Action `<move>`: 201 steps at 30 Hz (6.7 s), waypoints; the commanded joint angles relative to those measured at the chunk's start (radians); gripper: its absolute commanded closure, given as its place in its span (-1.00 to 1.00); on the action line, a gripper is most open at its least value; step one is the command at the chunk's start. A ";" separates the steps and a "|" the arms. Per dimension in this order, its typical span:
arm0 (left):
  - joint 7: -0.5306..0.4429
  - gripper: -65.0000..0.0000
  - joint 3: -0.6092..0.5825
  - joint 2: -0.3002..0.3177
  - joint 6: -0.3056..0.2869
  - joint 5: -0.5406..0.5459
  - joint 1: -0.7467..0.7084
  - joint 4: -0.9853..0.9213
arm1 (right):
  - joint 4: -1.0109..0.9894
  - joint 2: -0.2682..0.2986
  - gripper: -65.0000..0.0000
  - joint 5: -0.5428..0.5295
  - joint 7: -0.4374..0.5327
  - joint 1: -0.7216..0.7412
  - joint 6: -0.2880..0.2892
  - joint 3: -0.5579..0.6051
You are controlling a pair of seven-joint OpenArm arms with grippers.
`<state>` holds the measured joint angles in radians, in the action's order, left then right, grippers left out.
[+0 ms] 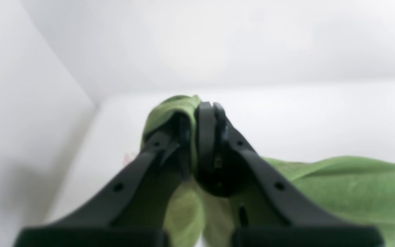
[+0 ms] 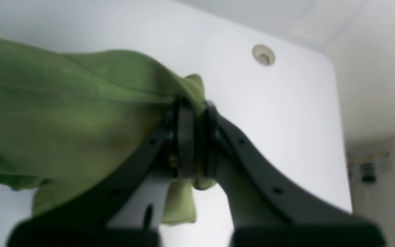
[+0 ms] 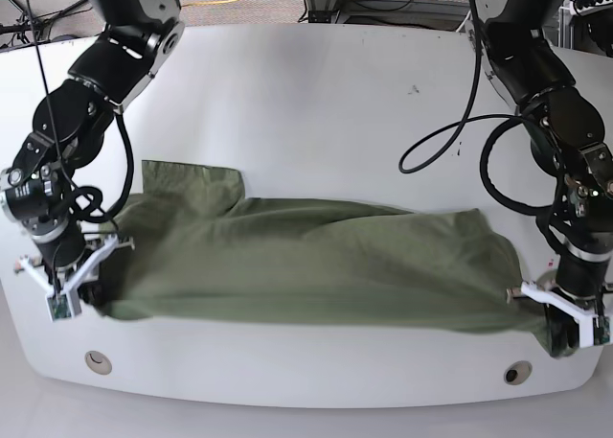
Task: Fold the T-shirt properly
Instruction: 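Lift the shirt with both grippers and swing it up off the table, then lay the shirt flat, drawing both grippers apart along its edge, then release and regrasp the shirt edge with the right gripper, then lift the shirt with both grippers and shake it in the air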
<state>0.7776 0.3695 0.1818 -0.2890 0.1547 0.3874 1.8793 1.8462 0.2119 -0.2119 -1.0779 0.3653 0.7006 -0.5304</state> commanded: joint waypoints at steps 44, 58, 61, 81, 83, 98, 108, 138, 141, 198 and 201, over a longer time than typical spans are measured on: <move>0.029 1.00 0.081 0.081 -0.144 -0.007 -0.361 0.111 | 0.076 -0.038 1.00 -0.017 0.037 -0.322 -0.002 -0.009; -0.028 1.00 0.178 0.081 -0.148 -0.004 -0.681 0.102 | 0.079 -0.173 0.84 -0.024 0.037 -0.590 -0.002 -0.116; -0.028 1.00 0.184 0.081 -0.148 -0.005 -0.707 0.101 | 0.079 -0.187 0.71 -0.025 0.037 -0.630 -0.002 -0.116; -0.030 1.00 0.188 0.081 -0.148 -0.013 -0.784 0.081 | 0.079 -0.196 -0.13 -0.246 0.031 -0.845 -0.002 -0.173; -0.030 1.00 0.188 0.081 -0.148 -0.013 -0.786 0.081 | 0.080 -0.168 -0.17 -0.317 0.031 -0.869 -0.002 -0.173; -0.030 1.00 0.187 0.081 -0.148 -0.013 -0.802 0.081 | 0.082 -0.091 -0.19 -0.625 0.031 -0.862 -0.002 -0.170; -0.030 1.00 0.184 0.081 -0.148 -0.013 -0.802 0.081 | 0.077 -0.105 -0.17 -0.401 -0.005 -0.647 -0.002 0.037; -0.028 1.00 0.181 0.080 -0.148 -0.013 -0.799 0.079 | -0.233 -0.170 -0.17 -0.064 0.017 -0.345 -0.002 0.349; -0.028 1.00 0.181 0.080 -0.148 -0.013 -0.799 0.079 | -0.207 -0.171 -0.17 -0.065 0.017 -0.364 -0.002 0.365; -0.022 1.00 -0.027 -0.014 -0.143 -0.013 -0.403 0.108 | 0.068 -0.013 1.00 -0.056 -0.086 -0.208 -0.002 0.157; -0.022 1.00 -0.050 -0.012 -0.141 -0.013 -0.330 0.107 | 0.020 0.024 1.00 -0.056 -0.097 -0.122 -0.002 0.158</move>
<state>0.7773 0.3244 0.1581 -0.4389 0.1398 -0.0021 1.9675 1.8866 0.1959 -0.2684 -1.1870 0.1600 0.6991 -0.3679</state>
